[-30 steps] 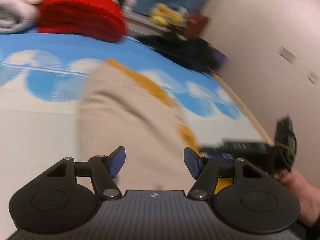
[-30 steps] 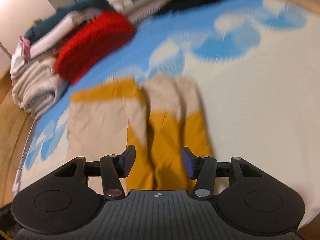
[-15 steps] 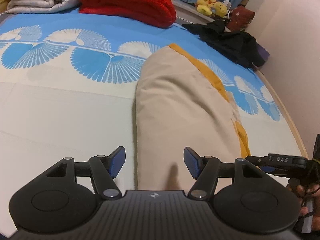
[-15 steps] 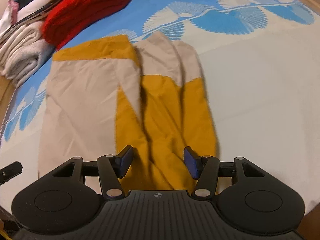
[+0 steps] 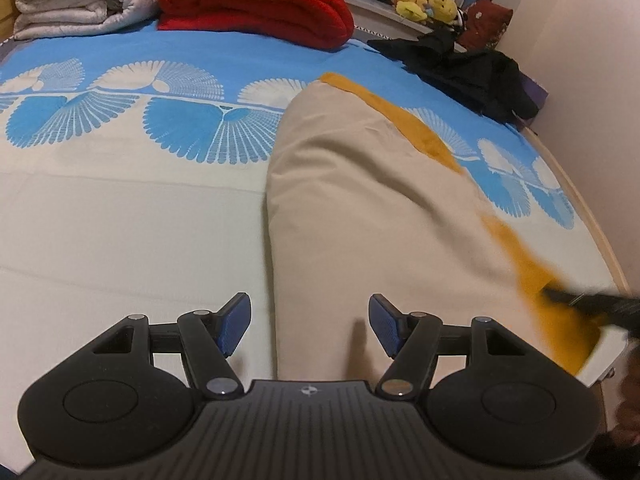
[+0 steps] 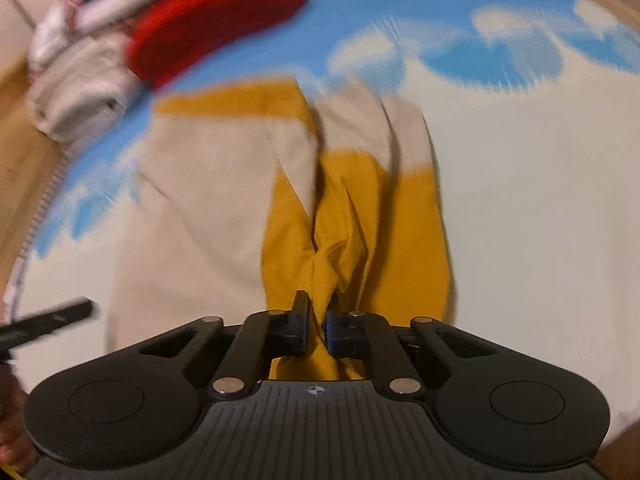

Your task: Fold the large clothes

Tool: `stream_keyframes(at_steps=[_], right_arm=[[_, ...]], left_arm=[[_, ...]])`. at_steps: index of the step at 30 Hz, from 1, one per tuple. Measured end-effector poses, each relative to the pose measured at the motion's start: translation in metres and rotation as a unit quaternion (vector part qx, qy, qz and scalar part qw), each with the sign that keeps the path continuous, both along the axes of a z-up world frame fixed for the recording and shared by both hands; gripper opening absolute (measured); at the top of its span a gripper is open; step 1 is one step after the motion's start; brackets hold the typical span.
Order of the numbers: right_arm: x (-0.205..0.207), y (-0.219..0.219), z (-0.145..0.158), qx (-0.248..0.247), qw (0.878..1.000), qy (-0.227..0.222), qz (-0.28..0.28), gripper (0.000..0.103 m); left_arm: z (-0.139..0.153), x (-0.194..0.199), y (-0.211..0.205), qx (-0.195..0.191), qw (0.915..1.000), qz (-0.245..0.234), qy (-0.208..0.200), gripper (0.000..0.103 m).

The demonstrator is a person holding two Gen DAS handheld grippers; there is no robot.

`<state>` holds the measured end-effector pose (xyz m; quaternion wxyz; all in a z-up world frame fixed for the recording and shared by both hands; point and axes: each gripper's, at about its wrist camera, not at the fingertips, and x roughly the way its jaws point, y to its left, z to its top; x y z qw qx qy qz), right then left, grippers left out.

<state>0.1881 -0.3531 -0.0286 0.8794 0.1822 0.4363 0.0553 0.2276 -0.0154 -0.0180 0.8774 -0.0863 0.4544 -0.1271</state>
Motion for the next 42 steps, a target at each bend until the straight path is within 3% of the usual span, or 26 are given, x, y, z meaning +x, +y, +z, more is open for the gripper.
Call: stream_keyframes(at_steps=[3, 5, 7, 10, 12, 14, 16, 18, 20, 22, 26, 28, 30, 31, 33, 35, 36, 38, 42], right_arm=[[-0.026, -0.020, 0.041, 0.066, 0.989, -0.132, 0.006, 0.005], [-0.042, -0.032, 0.057, 0.075, 0.981, -0.181, 0.006, 0.005], [-0.045, -0.046, 0.053, 0.054, 0.987, -0.154, -0.011, 0.005], [-0.035, -0.054, 0.022, 0.000, 0.999, -0.038, -0.006, 0.004], [-0.029, -0.051, 0.001, -0.041, 0.999, 0.023, 0.012, 0.004], [-0.027, -0.047, -0.007, -0.061, 0.997, 0.043, 0.033, 0.004], [-0.021, -0.047, -0.015, -0.050, 0.996, 0.065, 0.039, 0.003], [-0.020, -0.048, -0.021, -0.062, 0.993, 0.088, 0.037, 0.003], [-0.019, -0.046, -0.029, -0.069, 0.992, 0.104, 0.034, 0.003], [-0.016, -0.046, -0.034, -0.067, 0.990, 0.116, 0.034, 0.003], [-0.009, -0.040, -0.036, -0.081, 0.989, 0.119, 0.039, 0.004], [-0.006, -0.043, -0.036, -0.079, 0.989, 0.123, 0.035, 0.007], [-0.007, -0.044, -0.027, -0.080, 0.991, 0.110, 0.021, 0.010], [-0.006, -0.045, -0.019, -0.077, 0.993, 0.090, 0.007, 0.011], [-0.010, -0.052, 0.008, -0.062, 0.997, -0.004, -0.044, 0.014], [-0.012, -0.056, 0.032, -0.045, 0.992, -0.093, -0.073, 0.018], [-0.008, -0.057, 0.036, -0.032, 0.990, -0.113, -0.077, 0.026], [0.005, -0.058, 0.035, -0.007, 0.990, -0.112, -0.083, 0.034], [0.044, -0.049, 0.020, 0.021, 0.992, -0.073, -0.102, 0.039]], left_arm=[[0.003, -0.001, -0.004, -0.014, 0.9999, -0.002, -0.009, 0.070], [0.006, -0.003, -0.010, -0.018, 0.9996, -0.011, -0.016, 0.070], [0.008, -0.003, -0.017, -0.019, 0.9994, -0.021, -0.021, 0.070], [0.011, -0.004, -0.024, -0.022, 0.9989, -0.032, -0.026, 0.070], [0.013, -0.004, -0.026, -0.026, 0.9985, -0.039, -0.029, 0.070], [0.013, -0.003, -0.027, -0.035, 0.9978, -0.053, -0.020, 0.070], [-0.004, 0.001, -0.035, -0.009, 0.9962, -0.082, 0.027, 0.070], [-0.036, 0.004, -0.051, 0.057, 0.9866, -0.110, 0.107, 0.070], [-0.044, 0.001, -0.065, 0.092, 0.9793, -0.141, 0.112, 0.074], [-0.039, -0.001, -0.066, 0.085, 0.9800, -0.145, 0.107, 0.074], [-0.025, 0.005, -0.045, 0.012, 0.9892, -0.108, 0.098, 0.073], [-0.041, 0.008, -0.049, 0.048, 0.9825, -0.114, 0.139, 0.073], [-0.045, 0.007, -0.056, 0.083, 0.9782, -0.130, 0.140, 0.073], [-0.042, 0.006, -0.059, 0.083, 0.9785, -0.137, 0.130, 0.073], [-0.035, 0.005, -0.056, 0.060, 0.9816, -0.130, 0.127, 0.073], [-0.027, 0.008, -0.050, 0.039, 0.9859, -0.111, 0.119, 0.073], [-0.023, 0.010, -0.047, 0.031, 0.9881, -0.101, 0.112, 0.073], [-0.016, 0.014, -0.042, 0.015, 0.9916, -0.080, 0.101, 0.073], [-0.008, 0.020, -0.032, 0.004, 0.9940, -0.058, 0.092, 0.073]])
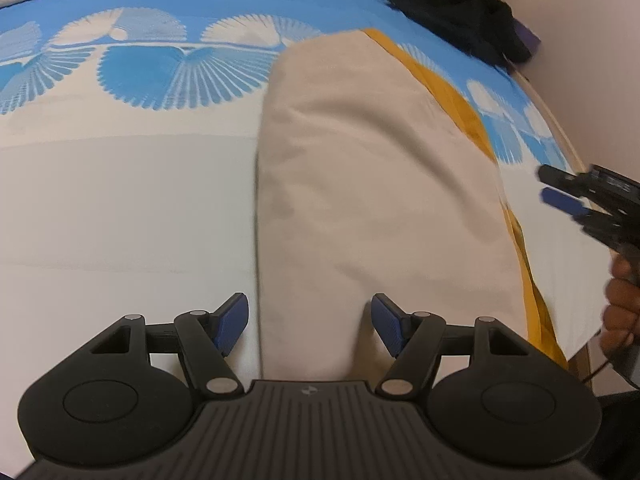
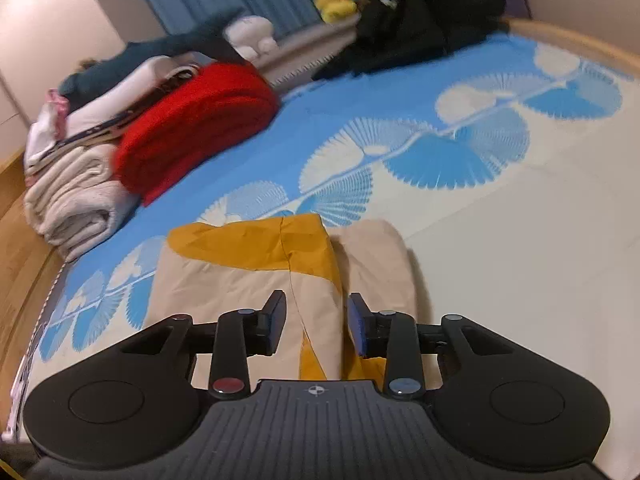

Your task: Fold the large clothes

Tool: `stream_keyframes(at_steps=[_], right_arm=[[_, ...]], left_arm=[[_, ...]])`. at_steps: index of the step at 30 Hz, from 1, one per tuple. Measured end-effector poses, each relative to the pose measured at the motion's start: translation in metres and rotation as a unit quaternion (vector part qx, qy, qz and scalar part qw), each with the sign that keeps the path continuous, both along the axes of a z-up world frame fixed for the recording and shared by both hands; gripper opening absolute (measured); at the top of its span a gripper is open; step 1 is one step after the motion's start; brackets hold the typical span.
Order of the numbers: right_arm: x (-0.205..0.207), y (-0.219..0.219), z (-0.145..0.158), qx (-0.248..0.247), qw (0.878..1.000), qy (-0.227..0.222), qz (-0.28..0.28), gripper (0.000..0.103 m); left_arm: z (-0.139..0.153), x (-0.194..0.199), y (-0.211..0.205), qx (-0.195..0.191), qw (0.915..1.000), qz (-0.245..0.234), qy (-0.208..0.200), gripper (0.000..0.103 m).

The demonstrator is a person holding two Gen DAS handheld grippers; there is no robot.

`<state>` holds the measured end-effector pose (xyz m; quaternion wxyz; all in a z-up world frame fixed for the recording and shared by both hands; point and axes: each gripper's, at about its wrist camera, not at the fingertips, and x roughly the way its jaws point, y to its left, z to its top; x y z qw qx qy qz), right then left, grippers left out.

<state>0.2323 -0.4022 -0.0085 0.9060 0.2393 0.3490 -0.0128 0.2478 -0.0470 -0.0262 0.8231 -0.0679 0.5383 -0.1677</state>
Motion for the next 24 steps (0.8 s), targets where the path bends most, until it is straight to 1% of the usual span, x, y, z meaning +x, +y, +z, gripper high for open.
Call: stream_keyframes(at_steps=[1, 3, 5, 7, 9, 10, 11, 12, 13, 15, 16, 17, 18, 19, 20, 21, 22, 24], right_arm=[[0.009, 0.001, -0.003, 0.007, 1.000, 0.006, -0.002, 0.041], [0.029, 0.006, -0.013, 0.020, 1.000, 0.022, -0.003, 0.048], [0.046, 0.010, -0.024, 0.018, 0.999, 0.042, -0.009, 0.049], [0.062, 0.010, -0.036, 0.023, 0.998, 0.063, -0.015, 0.049], [0.072, 0.008, -0.048, 0.031, 0.996, 0.079, -0.024, 0.048], [0.075, 0.006, -0.051, 0.037, 0.996, 0.080, -0.028, 0.043], [0.077, 0.005, -0.052, 0.041, 0.996, 0.074, -0.030, 0.009], [0.078, 0.002, -0.048, 0.045, 0.997, 0.059, -0.034, 0.003], [0.075, 0.000, -0.041, 0.052, 0.997, 0.033, -0.038, 0.002], [0.066, -0.009, -0.024, 0.075, 0.995, -0.038, -0.048, 0.001], [0.063, -0.013, -0.022, 0.070, 0.995, -0.047, -0.058, 0.001], [0.064, -0.016, -0.027, 0.048, 0.995, -0.023, -0.080, 0.001], [0.066, -0.019, -0.036, 0.030, 0.994, 0.014, -0.100, 0.001], [0.069, -0.021, -0.048, 0.006, 0.991, 0.059, -0.117, 0.000], [0.070, -0.022, -0.057, -0.009, 0.988, 0.089, -0.126, 0.000], [0.070, -0.022, -0.061, -0.014, 0.987, 0.100, -0.128, 0.000], [0.070, -0.020, -0.062, -0.025, 0.986, 0.105, -0.129, 0.000], [0.068, -0.015, -0.059, -0.043, 0.986, 0.105, -0.121, 0.000]], left_arm=[[0.001, 0.002, 0.002, -0.003, 1.0000, 0.001, -0.001, 0.073], [0.001, 0.001, 0.006, -0.008, 1.0000, 0.003, -0.002, 0.073], [-0.002, 0.000, 0.010, -0.012, 0.9999, 0.006, -0.003, 0.073], [-0.005, 0.001, 0.017, -0.011, 0.9999, 0.011, 0.004, 0.073], [-0.006, 0.007, 0.024, -0.022, 0.9997, 0.013, 0.002, 0.073], [-0.006, 0.008, 0.025, -0.028, 0.9995, 0.014, 0.003, 0.073], [-0.006, 0.010, 0.025, -0.033, 0.9994, 0.014, 0.005, 0.073], [-0.006, 0.011, 0.024, -0.037, 0.9992, 0.012, 0.007, 0.073], [-0.006, 0.011, 0.022, -0.039, 0.9992, 0.008, 0.008, 0.073], [-0.006, 0.010, 0.015, -0.039, 0.9992, -0.009, 0.009, 0.073], [-0.007, 0.009, 0.010, -0.034, 0.9992, -0.019, 0.010, 0.073], [-0.009, 0.008, 0.005, -0.028, 0.9991, -0.030, 0.014, 0.074], [-0.012, 0.006, 0.000, -0.019, 0.9988, -0.041, 0.019, 0.074], [-0.014, 0.005, -0.004, -0.010, 0.9986, -0.047, 0.021, 0.074], [-0.016, 0.003, -0.006, -0.001, 0.9984, -0.051, 0.022, 0.074], [-0.017, 0.001, -0.007, 0.006, 0.9983, -0.054, 0.022, 0.074], [-0.016, 0.000, -0.005, 0.003, 0.9984, -0.053, 0.021, 0.074], [-0.013, 0.000, 0.002, -0.024, 0.9985, -0.047, 0.018, 0.074]])
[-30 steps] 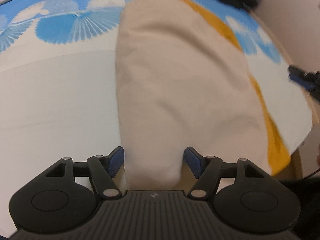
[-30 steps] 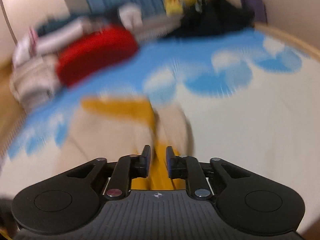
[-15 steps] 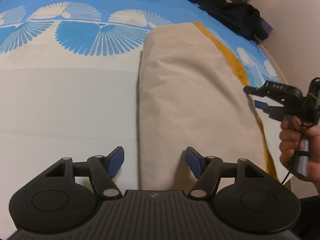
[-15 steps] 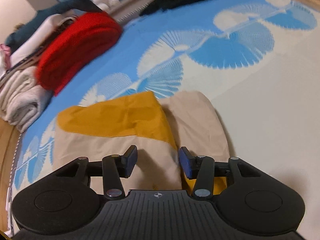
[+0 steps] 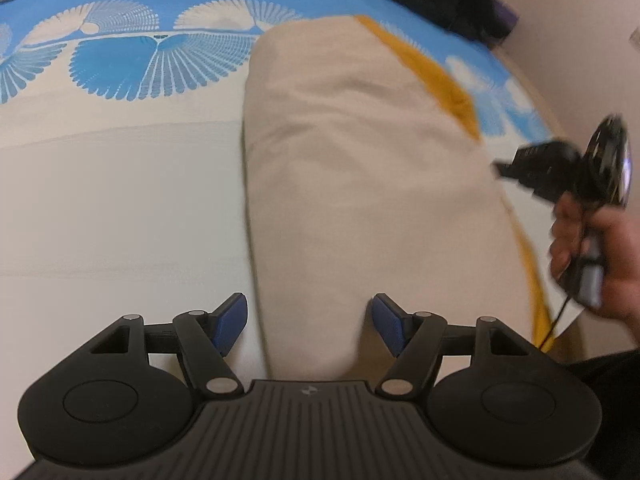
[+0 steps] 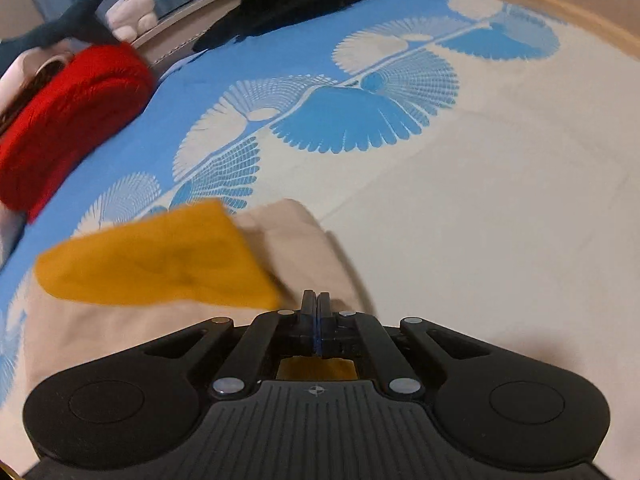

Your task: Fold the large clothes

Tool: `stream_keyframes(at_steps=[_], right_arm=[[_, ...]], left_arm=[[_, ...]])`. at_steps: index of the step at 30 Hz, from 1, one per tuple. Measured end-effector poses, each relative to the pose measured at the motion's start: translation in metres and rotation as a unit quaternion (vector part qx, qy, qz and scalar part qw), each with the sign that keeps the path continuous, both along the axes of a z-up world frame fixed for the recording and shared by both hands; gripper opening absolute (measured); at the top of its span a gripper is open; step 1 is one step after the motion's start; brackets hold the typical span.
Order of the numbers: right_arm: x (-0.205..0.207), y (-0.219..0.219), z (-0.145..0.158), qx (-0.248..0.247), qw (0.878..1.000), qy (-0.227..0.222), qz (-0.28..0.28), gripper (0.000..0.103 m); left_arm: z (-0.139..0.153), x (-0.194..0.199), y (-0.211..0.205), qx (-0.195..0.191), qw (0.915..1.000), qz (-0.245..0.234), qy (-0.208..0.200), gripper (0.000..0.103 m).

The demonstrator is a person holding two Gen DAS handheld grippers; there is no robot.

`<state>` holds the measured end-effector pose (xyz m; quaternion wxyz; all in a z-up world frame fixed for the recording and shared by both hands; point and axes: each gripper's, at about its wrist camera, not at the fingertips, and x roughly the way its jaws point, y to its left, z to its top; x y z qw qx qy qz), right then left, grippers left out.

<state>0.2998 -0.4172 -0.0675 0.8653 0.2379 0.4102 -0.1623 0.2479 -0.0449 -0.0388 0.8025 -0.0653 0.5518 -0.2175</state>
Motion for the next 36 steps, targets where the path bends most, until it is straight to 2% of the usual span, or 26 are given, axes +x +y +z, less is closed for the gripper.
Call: stream_keyframes(at_steps=[2, 5, 7, 9, 10, 11, 13, 15, 19, 23, 25, 29, 36], right_arm=[[-0.007, 0.000, 0.005, -0.001, 1.000, -0.004, -0.001, 0.000], [-0.023, -0.008, 0.027, -0.002, 0.999, -0.051, -0.016, 0.003], [-0.038, -0.010, 0.046, 0.006, 0.996, -0.085, -0.005, 0.005], [-0.054, -0.011, 0.063, 0.020, 0.993, -0.110, 0.025, 0.029], [-0.061, -0.011, 0.070, 0.020, 0.992, -0.115, 0.039, 0.036], [-0.069, -0.010, 0.075, 0.017, 0.992, -0.116, 0.054, 0.047], [-0.084, -0.005, 0.083, 0.012, 0.990, -0.110, 0.087, 0.056], [-0.097, 0.000, 0.077, 0.020, 0.989, -0.088, 0.117, 0.067], [-0.106, 0.005, 0.048, 0.050, 0.989, -0.008, 0.138, 0.066], [-0.093, 0.000, 0.031, 0.046, 0.988, 0.034, 0.142, 0.066], [-0.088, -0.001, 0.017, 0.062, 0.987, 0.060, 0.136, 0.066], [-0.081, 0.006, 0.004, 0.060, 0.984, 0.083, 0.148, 0.067], [-0.071, 0.008, -0.006, 0.063, 0.982, 0.095, 0.151, 0.069]], left_arm=[[-0.001, -0.003, 0.002, -0.004, 1.0000, -0.004, 0.004, 0.074], [-0.011, -0.012, -0.005, 0.041, 0.9985, -0.031, 0.020, 0.076], [-0.009, -0.017, -0.004, 0.042, 0.9984, -0.035, 0.015, 0.076], [-0.005, -0.016, 0.000, 0.028, 0.9993, -0.022, 0.008, 0.075], [-0.003, -0.016, 0.002, 0.022, 0.9997, -0.012, 0.005, 0.075], [-0.001, -0.016, 0.004, 0.016, 0.9999, 0.000, 0.002, 0.075], [0.003, -0.014, 0.008, 0.007, 0.9997, 0.022, -0.001, 0.076], [0.005, -0.011, 0.008, 0.006, 0.9991, 0.042, -0.004, 0.079], [0.004, 0.000, 0.006, 0.002, 0.9976, 0.069, 0.001, 0.082], [-0.003, 0.017, 0.006, -0.018, 0.9943, 0.103, 0.018, 0.083], [-0.007, 0.026, 0.009, -0.028, 0.9917, 0.123, 0.026, 0.083], [-0.016, 0.049, 0.008, -0.054, 0.9869, 0.147, 0.040, 0.085], [-0.042, 0.082, -0.010, -0.090, 0.9819, 0.154, 0.063, 0.092]])
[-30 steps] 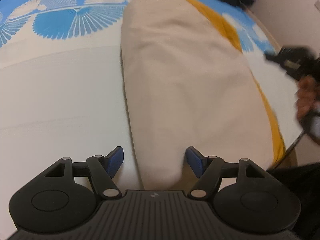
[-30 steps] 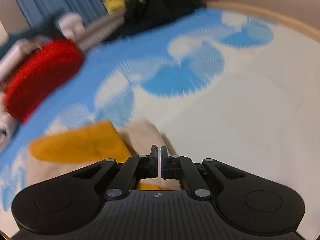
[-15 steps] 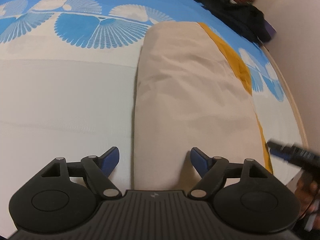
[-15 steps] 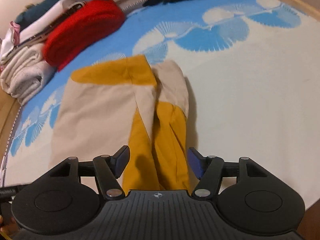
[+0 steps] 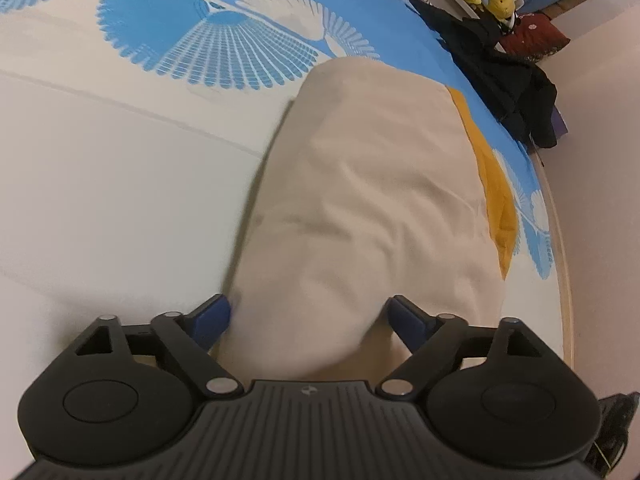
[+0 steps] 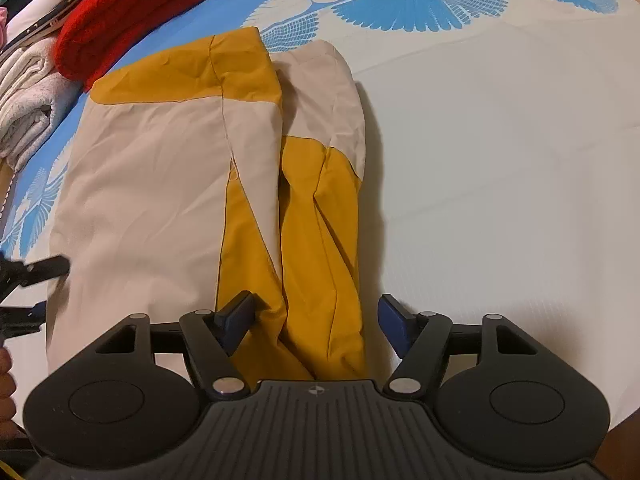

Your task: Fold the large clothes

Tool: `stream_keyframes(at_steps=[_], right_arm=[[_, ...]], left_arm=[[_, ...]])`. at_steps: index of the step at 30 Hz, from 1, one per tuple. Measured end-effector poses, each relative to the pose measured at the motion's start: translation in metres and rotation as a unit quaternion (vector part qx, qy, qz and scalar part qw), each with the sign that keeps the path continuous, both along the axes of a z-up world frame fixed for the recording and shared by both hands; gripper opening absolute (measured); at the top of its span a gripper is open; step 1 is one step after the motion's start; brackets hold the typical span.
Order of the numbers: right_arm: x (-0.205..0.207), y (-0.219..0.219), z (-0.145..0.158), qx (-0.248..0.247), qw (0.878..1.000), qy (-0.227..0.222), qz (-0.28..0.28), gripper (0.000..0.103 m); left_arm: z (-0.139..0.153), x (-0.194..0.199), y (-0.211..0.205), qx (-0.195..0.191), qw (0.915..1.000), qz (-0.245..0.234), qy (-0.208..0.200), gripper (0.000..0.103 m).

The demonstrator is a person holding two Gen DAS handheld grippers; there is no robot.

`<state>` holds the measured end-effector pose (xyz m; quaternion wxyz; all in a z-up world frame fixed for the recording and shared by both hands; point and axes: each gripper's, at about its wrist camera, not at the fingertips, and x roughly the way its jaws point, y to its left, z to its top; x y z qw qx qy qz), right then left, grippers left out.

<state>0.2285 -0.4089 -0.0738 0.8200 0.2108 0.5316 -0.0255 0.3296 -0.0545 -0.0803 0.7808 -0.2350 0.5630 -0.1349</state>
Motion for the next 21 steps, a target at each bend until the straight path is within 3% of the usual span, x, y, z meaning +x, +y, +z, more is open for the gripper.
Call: stream_keyframes(at_steps=[4, 8, 10, 13, 16, 17, 18, 21], right_arm=[[0.004, -0.002, -0.001, 0.006, 1.000, 0.001, -0.002, 0.069], [0.009, -0.002, -0.003, 0.005, 1.000, 0.000, -0.002, 0.069], [0.013, 0.000, -0.004, 0.005, 1.000, -0.001, -0.001, 0.069], [0.019, 0.004, -0.005, 0.003, 1.000, -0.006, 0.001, 0.067], [0.026, 0.007, -0.007, 0.011, 1.000, -0.009, -0.004, 0.055], [0.028, 0.007, -0.007, 0.018, 1.000, -0.011, -0.009, 0.045], [0.032, 0.008, -0.007, 0.026, 0.999, -0.017, -0.014, 0.037], [0.042, 0.013, -0.004, 0.024, 0.999, -0.037, -0.021, 0.025]], left_arm=[[-0.017, 0.013, -0.008, -0.016, 0.9999, -0.002, 0.004, 0.099], [-0.031, 0.024, -0.010, -0.035, 0.9994, -0.001, -0.002, 0.099], [-0.031, 0.028, -0.013, -0.034, 0.9992, -0.006, -0.018, 0.097], [-0.027, 0.032, -0.017, -0.020, 0.9991, -0.017, -0.034, 0.085], [-0.012, 0.036, -0.022, -0.003, 0.9975, -0.033, -0.063, 0.070], [-0.005, 0.037, -0.024, 0.003, 0.9965, -0.036, -0.076, 0.065], [0.004, 0.038, -0.026, 0.009, 0.9951, -0.039, -0.091, 0.063], [0.028, 0.040, -0.023, 0.019, 0.9900, -0.033, -0.136, 0.060]])
